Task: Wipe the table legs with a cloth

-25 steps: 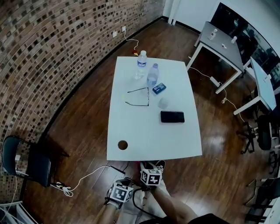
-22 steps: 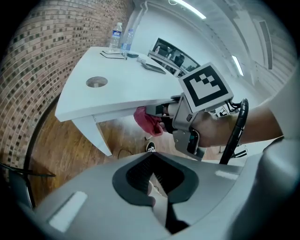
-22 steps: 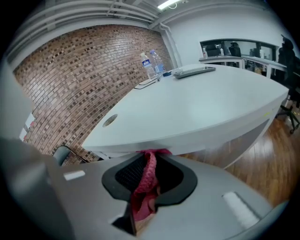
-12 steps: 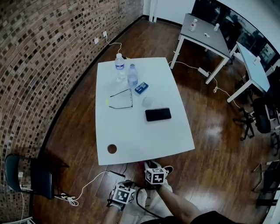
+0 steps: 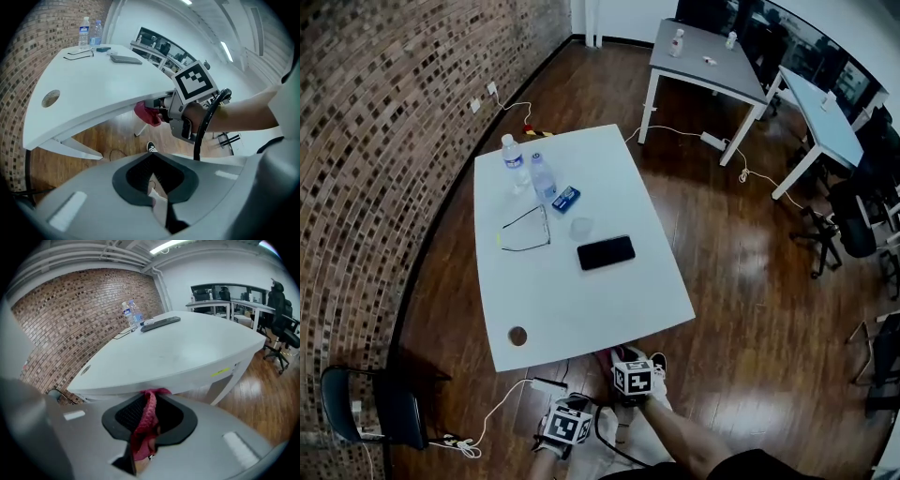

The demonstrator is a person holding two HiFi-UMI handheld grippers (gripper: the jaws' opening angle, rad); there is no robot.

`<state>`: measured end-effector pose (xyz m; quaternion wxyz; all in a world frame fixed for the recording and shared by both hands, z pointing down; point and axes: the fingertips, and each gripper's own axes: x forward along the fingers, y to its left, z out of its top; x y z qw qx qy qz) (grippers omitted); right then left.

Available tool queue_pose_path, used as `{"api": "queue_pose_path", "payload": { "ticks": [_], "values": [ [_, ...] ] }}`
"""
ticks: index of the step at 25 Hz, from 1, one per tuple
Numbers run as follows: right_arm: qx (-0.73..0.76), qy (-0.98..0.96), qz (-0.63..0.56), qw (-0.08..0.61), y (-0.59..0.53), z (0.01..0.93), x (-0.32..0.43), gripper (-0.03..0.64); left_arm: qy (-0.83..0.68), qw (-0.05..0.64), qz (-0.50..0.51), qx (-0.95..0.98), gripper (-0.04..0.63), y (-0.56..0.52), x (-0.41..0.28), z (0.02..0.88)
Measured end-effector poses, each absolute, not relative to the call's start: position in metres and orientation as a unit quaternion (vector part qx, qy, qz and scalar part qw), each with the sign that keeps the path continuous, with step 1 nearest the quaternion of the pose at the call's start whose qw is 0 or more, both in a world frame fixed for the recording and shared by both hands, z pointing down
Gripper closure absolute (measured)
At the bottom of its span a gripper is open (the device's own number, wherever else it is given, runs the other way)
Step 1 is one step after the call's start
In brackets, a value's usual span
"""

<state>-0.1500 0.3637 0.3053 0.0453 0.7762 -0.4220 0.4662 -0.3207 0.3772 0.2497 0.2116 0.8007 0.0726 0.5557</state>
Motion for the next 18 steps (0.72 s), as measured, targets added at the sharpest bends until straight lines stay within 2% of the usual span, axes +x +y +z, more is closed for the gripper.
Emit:
{"api": "queue_pose_path", "payload": {
  "ticks": [18],
  "values": [
    [0.813, -0.267, 0.506, -0.111, 0.493, 0.306, -0.014, 0.554, 0.128, 0.149, 0.585, 0.787, 0.594, 0.445, -0.201, 0.222]
  ]
}}
